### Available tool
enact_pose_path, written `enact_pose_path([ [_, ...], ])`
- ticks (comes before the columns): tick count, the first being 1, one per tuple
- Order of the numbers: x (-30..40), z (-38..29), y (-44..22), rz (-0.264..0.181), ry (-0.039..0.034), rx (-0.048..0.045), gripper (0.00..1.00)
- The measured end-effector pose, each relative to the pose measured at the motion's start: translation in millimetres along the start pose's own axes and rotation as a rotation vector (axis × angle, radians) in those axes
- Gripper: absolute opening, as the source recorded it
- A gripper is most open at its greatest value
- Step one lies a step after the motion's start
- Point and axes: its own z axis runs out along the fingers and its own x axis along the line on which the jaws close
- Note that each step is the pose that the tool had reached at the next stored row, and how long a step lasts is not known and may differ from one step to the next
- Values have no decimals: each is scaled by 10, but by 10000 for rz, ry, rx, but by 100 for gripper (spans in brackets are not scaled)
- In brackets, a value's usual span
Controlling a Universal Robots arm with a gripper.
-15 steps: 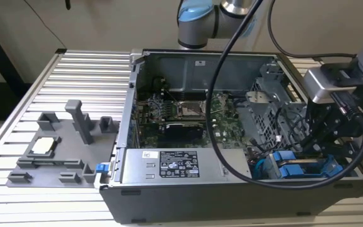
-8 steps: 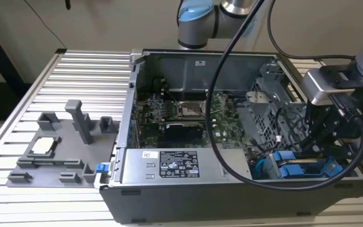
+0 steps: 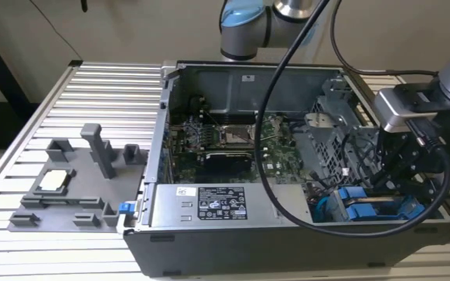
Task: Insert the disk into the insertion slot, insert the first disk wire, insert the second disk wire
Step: 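Insert the second disk wire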
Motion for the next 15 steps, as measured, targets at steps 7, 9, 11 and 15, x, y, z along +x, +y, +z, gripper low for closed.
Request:
enact_pose_path([
  [7, 7, -18, -12, 16, -7, -78, 24],
  [9, 7, -41, -20, 26, -5, -140, 24],
  [11, 7, -59, -30, 37, -5, -195, 24],
  [15, 6, -79, -47, 58, -3, -238, 24],
])
